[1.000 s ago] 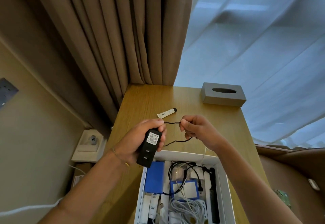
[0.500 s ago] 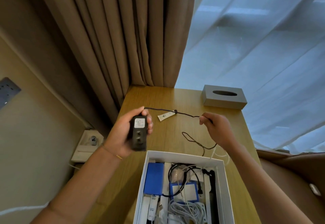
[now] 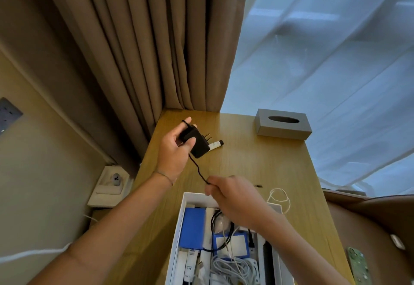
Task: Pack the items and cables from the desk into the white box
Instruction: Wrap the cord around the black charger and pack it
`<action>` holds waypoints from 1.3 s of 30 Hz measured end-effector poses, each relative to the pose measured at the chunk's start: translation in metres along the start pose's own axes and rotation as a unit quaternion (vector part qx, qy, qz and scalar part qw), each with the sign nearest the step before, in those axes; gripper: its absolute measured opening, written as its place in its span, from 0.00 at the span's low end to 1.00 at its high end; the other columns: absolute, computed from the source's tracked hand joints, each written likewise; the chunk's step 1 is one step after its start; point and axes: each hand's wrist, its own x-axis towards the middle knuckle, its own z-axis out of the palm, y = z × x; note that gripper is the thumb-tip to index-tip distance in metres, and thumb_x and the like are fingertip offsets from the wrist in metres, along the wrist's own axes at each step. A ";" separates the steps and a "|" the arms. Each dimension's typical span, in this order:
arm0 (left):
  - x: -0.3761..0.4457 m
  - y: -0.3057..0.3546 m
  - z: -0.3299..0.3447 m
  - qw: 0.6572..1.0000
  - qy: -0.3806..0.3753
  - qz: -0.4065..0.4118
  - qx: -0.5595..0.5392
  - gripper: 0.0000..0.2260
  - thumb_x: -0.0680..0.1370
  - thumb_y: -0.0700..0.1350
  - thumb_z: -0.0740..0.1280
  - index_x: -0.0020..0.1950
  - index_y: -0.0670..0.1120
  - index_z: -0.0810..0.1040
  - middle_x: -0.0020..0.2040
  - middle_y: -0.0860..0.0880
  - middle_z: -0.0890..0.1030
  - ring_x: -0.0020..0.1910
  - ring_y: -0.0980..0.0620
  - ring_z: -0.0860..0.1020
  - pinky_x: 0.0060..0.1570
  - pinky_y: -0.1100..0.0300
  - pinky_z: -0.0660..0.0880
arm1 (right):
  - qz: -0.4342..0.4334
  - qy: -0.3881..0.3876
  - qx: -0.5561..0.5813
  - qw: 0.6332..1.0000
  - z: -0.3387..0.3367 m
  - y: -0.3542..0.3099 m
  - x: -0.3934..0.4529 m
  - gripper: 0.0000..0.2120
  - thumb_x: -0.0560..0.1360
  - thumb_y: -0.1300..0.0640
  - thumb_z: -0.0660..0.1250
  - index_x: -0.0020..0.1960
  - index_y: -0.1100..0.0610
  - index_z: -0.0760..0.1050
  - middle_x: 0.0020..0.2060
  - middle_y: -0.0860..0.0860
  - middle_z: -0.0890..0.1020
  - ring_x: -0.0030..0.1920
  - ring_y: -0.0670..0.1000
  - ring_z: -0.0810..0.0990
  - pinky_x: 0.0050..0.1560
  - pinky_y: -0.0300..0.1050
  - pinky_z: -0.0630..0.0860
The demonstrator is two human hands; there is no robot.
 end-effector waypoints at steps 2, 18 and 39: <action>-0.006 -0.003 -0.004 0.999 -0.045 0.004 0.028 0.24 0.78 0.31 0.67 0.71 0.52 0.75 0.62 0.52 0.82 0.63 0.56 0.78 0.63 0.55 0.77 | -0.001 0.020 0.050 0.999 -0.025 -0.001 -0.005 0.11 0.84 0.50 0.55 0.52 0.49 0.75 0.35 0.48 0.80 0.31 0.43 0.78 0.36 0.40 0.78; -0.038 0.059 0.032 0.935 -0.082 -0.059 -0.341 0.21 0.75 0.32 0.65 0.68 0.41 0.75 0.59 0.42 0.83 0.62 0.44 0.80 0.59 0.51 0.79 | 0.101 0.160 0.425 0.885 0.011 0.006 0.015 0.17 0.85 0.54 0.57 0.42 0.55 0.78 0.27 0.44 0.71 0.28 0.42 0.69 0.33 0.42 0.67; -0.041 0.034 0.011 0.909 -0.183 -0.130 -0.351 0.20 0.74 0.35 0.67 0.66 0.40 0.76 0.61 0.40 0.81 0.63 0.41 0.79 0.54 0.54 0.81 | 0.084 0.150 0.418 0.892 0.016 0.024 0.011 0.13 0.82 0.52 0.61 0.41 0.44 0.79 0.33 0.45 0.80 0.32 0.43 0.75 0.36 0.41 0.72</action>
